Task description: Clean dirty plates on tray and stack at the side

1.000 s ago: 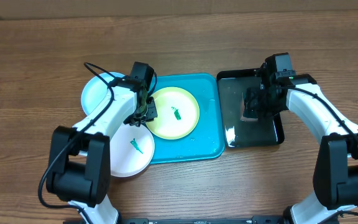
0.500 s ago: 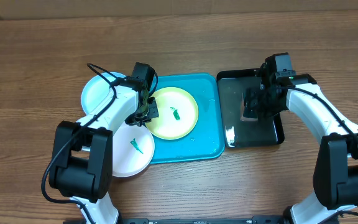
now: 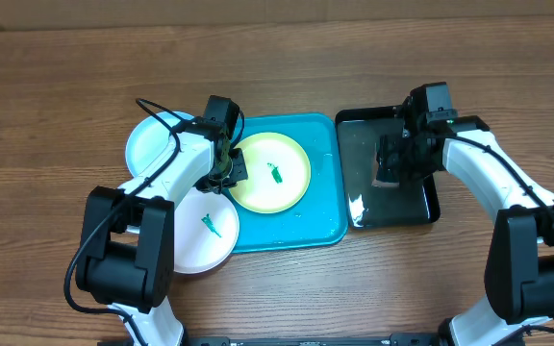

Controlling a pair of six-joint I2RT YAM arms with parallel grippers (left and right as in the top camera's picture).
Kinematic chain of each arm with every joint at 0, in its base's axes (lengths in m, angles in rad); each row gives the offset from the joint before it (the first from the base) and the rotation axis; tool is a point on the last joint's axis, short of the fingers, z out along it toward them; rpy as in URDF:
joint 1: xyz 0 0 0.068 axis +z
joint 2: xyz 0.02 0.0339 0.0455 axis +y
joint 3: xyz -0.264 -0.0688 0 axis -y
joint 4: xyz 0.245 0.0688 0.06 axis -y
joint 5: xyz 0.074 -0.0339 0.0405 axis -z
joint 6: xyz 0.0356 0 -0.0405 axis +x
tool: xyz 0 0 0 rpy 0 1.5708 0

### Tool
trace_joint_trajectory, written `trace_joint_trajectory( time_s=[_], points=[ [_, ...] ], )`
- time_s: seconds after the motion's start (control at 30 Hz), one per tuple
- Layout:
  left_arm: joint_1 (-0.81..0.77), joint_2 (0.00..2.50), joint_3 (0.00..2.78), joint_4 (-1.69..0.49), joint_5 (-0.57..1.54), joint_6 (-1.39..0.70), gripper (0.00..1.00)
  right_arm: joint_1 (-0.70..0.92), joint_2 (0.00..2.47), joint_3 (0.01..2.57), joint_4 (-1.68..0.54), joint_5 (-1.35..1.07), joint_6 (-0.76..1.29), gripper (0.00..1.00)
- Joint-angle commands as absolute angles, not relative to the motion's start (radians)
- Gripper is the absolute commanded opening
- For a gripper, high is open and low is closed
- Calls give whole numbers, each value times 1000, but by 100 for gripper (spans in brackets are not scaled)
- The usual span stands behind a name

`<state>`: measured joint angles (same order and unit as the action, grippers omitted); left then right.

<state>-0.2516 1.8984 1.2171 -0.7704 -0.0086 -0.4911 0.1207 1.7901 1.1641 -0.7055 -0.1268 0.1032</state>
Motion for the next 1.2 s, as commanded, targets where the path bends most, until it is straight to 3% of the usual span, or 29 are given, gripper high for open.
trace_joint_trajectory(
  time_s=[0.0,1.17],
  points=[
    [-252,1908,1211,-768,1,-471,4,128,1792,1129,-688,-124,102,61],
    [-252,1907,1211,-769,1,-468,4,130,1794,1097,-632,-160,105,61]
  ],
)
